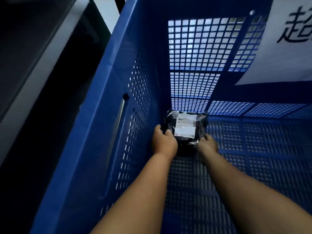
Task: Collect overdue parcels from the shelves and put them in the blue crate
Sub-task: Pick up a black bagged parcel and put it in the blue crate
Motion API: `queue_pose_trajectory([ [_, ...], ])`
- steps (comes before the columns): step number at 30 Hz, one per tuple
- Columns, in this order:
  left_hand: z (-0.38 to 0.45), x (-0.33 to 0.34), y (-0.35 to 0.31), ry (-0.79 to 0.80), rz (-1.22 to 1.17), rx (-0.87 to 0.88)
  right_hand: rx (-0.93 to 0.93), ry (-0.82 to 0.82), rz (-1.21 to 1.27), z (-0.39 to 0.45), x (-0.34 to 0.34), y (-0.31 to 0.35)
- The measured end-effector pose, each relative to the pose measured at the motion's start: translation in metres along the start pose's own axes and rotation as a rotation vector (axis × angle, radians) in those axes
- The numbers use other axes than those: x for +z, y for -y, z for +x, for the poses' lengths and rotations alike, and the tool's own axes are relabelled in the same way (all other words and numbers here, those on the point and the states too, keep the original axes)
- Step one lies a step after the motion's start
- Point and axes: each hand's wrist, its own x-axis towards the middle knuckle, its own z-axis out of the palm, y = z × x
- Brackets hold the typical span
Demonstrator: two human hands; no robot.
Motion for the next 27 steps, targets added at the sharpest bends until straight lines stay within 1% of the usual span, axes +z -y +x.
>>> queue_pose_trajectory([
  [3, -0.009, 0.003, -0.003, 0.034, 0.016, 0.005, 0.020, 0.118, -0.043, -0.010, -0.003, 0.012],
  [5, -0.021, 0.002, -0.010, 0.048, 0.018, 0.002, 0.031, 0.153, -0.060, -0.024, -0.014, 0.024],
  [11, -0.078, -0.019, -0.065, 0.049, -0.048, -0.022, -0.077, 0.176, -0.073, -0.093, -0.065, 0.070],
  [18, -0.169, -0.061, -0.157, 0.032, -0.157, 0.022, -0.217, 0.211, 0.011, -0.212, -0.136, 0.153],
  [22, -0.224, -0.089, -0.208, -0.029, -0.217, 0.136, -0.299, 0.241, 0.054, -0.284, -0.166, 0.200],
  [25, -0.261, -0.114, -0.244, -0.043, -0.245, 0.196, -0.357, 0.271, 0.092, -0.330, -0.182, 0.235],
  [27, -0.285, -0.135, -0.266, -0.080, -0.272, 0.245, -0.419, 0.313, 0.125, -0.362, -0.192, 0.259],
])
